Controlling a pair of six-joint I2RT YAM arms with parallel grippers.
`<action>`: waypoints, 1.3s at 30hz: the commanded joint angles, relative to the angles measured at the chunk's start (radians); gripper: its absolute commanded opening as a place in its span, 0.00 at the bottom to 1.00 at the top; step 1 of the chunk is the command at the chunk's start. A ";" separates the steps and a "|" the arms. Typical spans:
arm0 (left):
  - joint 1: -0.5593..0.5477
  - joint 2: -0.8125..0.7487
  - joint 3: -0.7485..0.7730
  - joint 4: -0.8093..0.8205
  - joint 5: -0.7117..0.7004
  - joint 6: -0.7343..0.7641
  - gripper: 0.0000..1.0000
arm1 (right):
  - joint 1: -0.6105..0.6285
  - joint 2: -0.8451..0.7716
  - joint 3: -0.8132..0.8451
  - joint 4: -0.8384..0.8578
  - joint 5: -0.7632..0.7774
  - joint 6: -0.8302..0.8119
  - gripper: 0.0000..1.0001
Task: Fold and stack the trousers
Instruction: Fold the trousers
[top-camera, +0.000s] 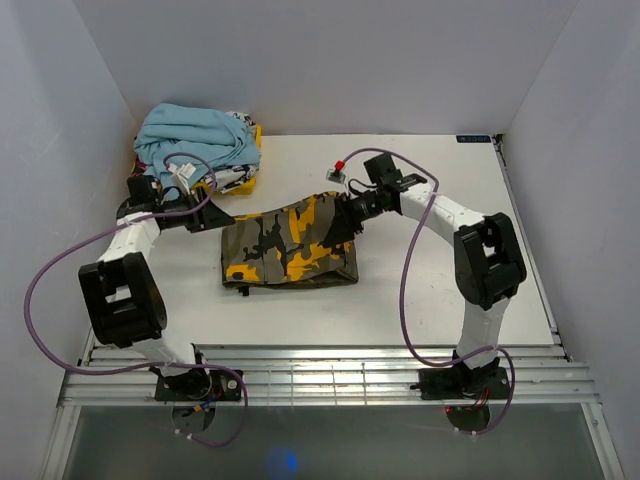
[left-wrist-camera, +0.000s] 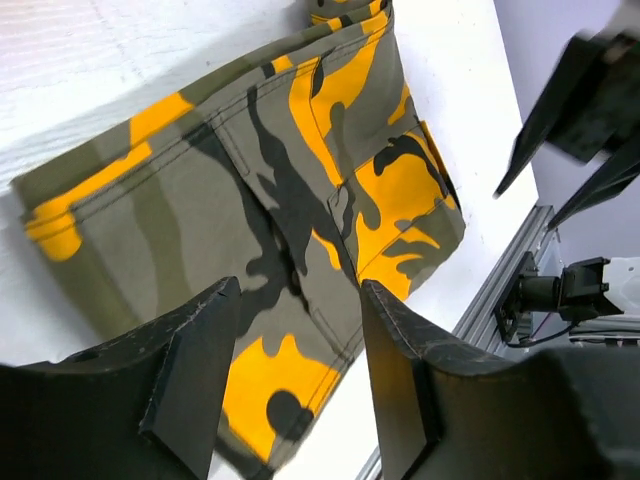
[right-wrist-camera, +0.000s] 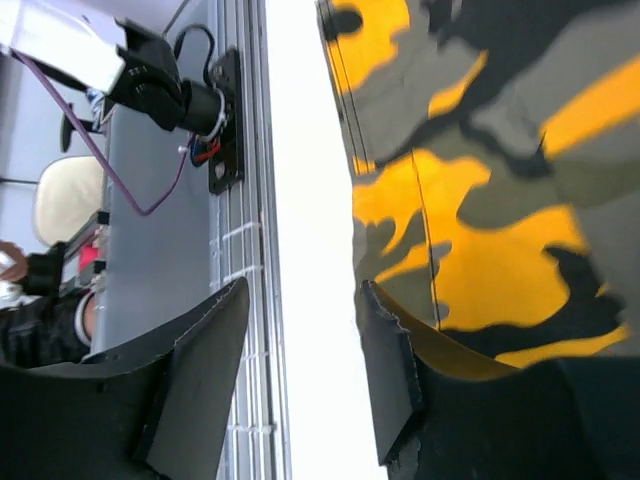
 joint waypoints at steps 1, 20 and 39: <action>-0.043 0.050 -0.030 0.181 -0.008 -0.161 0.62 | 0.002 0.053 -0.144 -0.023 0.000 -0.009 0.53; -0.012 0.028 -0.120 0.079 -0.408 -0.104 0.72 | -0.227 -0.053 -0.261 0.268 0.306 0.291 0.82; -0.004 0.240 -0.073 0.251 -0.225 -0.249 0.60 | -0.231 0.323 -0.187 0.709 0.160 0.629 0.66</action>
